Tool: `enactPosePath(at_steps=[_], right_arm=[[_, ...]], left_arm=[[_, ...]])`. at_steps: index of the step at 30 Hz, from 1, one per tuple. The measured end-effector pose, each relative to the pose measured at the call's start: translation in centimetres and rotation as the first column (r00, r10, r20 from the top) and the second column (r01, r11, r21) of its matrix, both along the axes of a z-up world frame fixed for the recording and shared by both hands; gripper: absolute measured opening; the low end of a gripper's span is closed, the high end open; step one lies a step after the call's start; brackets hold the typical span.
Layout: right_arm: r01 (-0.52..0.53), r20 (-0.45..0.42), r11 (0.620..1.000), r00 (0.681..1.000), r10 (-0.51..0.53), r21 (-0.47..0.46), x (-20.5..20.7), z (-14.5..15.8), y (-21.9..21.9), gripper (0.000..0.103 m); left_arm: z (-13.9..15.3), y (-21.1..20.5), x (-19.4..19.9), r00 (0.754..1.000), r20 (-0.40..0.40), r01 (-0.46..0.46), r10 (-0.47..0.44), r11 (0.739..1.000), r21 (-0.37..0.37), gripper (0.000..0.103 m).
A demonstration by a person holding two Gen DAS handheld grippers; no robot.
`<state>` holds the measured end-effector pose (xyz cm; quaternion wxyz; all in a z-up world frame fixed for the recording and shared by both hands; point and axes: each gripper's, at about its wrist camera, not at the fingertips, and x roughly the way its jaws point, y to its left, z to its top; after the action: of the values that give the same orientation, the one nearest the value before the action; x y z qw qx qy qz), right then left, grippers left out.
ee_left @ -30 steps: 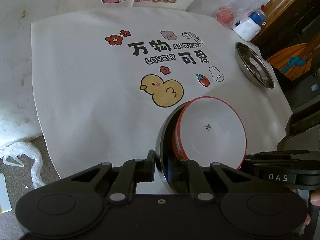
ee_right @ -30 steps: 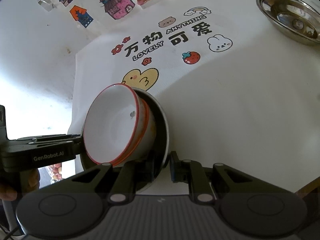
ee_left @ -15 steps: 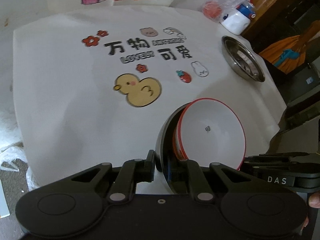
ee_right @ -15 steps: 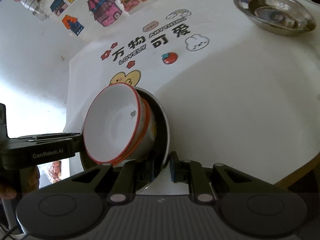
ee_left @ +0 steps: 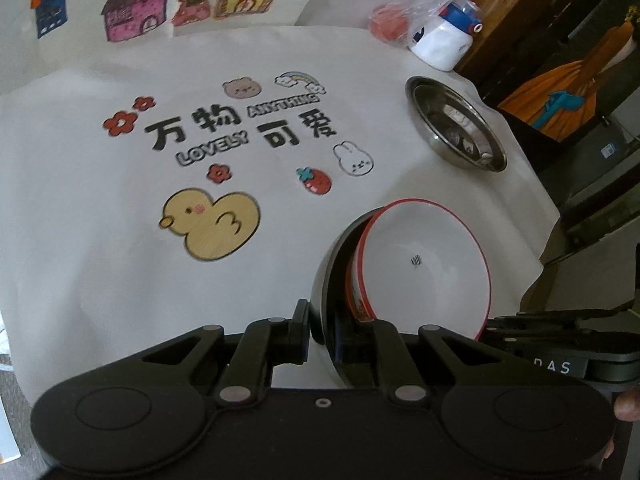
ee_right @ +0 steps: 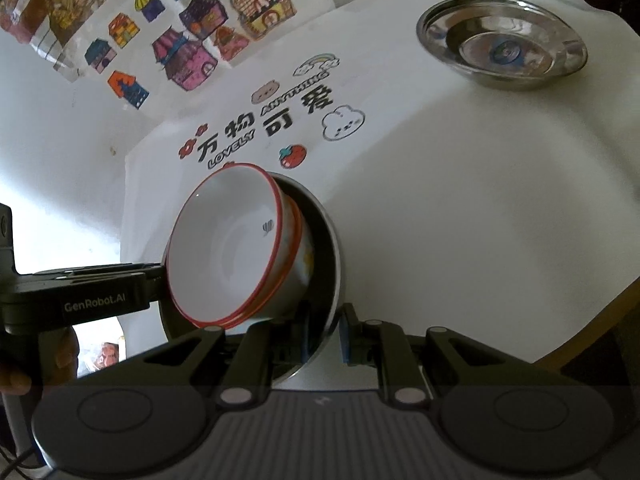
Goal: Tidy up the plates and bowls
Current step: 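Carry the bowl stack with both grippers toward the shallow steel plate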
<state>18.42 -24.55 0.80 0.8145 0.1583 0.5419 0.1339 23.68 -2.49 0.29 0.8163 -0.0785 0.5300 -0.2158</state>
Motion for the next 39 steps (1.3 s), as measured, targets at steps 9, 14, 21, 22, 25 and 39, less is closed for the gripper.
enactPosePath(at_steps=[9,14,21,22,25,39], right_arm=[[0.049,0.024,0.999,0.999,-0.049,0.006,1.2,0.4,-3.0,0.017],[0.087,0.038,0.996,0.996,-0.087,-0.011,2.1,1.5,-5.2,0.017],[0.143,0.059,0.989,0.988,-0.141,-0.028,3.3,2.8,-8.4,0.017],[0.151,0.062,0.988,0.987,-0.149,-0.03,3.5,2.9,-8.7,0.017],[0.173,0.073,0.984,0.983,-0.17,-0.04,4.2,3.3,-10.0,0.017],[0.28,0.133,0.958,0.953,-0.271,-0.057,9.0,5.6,-15.0,0.017]], left_arm=[[0.7,-3.4,2.2,0.999,0.023,0.037,-0.036,0.999,-0.012,0.01],[1.0,-5.9,3.7,0.997,0.036,0.064,-0.063,0.997,-0.03,0.01],[1.6,-9.7,6.1,0.993,0.063,0.101,-0.098,0.994,-0.048,0.009],[1.7,-10.2,6.4,0.992,0.067,0.106,-0.103,0.993,-0.049,0.009],[2.0,-11.7,7.6,0.991,0.077,0.118,-0.113,0.991,-0.056,0.009],[4.0,-18.2,13.1,0.975,0.16,0.163,-0.152,0.985,-0.054,0.009]])
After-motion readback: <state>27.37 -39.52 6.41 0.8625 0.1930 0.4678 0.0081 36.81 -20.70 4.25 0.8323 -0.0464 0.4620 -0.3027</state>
